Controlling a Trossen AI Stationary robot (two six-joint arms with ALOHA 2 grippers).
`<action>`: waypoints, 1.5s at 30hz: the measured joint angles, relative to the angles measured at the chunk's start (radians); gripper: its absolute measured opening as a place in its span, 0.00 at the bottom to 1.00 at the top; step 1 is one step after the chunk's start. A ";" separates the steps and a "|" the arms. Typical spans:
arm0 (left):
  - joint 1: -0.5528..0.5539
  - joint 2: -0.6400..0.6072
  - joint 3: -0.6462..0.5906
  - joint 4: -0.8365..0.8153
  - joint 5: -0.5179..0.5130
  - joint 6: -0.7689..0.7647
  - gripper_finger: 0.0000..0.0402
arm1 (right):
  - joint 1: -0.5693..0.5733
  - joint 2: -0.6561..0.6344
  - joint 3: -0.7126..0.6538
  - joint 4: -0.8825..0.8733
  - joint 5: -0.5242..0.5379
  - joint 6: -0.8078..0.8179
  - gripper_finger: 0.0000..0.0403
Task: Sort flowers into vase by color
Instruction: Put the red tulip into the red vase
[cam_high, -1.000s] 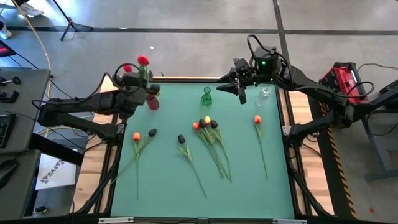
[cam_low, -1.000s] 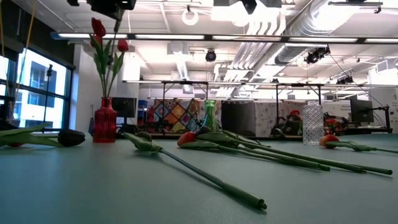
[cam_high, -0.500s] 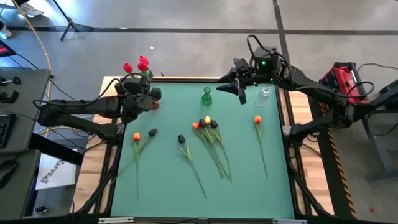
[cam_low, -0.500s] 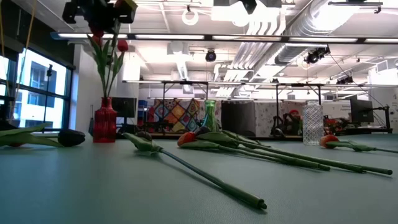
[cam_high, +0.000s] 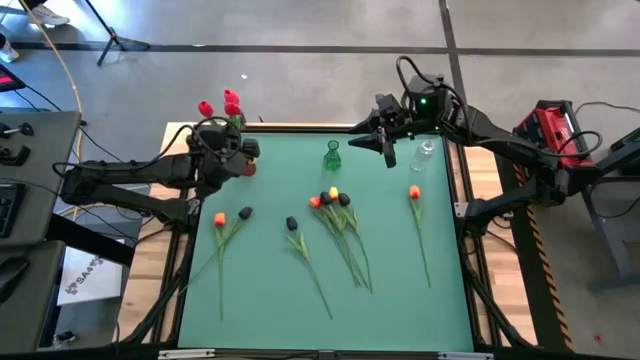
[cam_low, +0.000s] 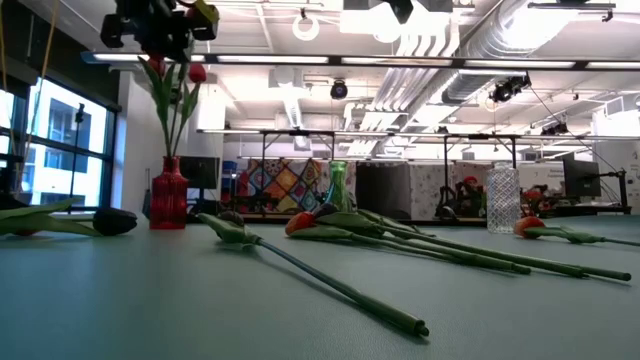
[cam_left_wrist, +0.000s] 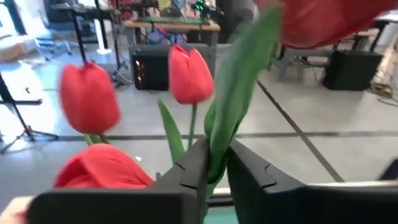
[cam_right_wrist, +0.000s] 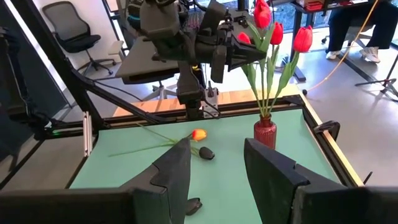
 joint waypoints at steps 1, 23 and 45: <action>0.005 0.000 0.000 0.000 0.020 -0.001 0.14 | 0.000 0.000 0.000 -0.002 0.000 0.000 0.34; 0.054 -0.046 0.056 0.068 0.078 0.027 0.42 | 0.013 0.000 0.000 -0.041 0.000 0.019 0.34; 0.124 -0.067 0.055 0.032 0.235 -0.103 0.42 | 0.029 0.001 0.000 -0.131 0.000 0.017 0.34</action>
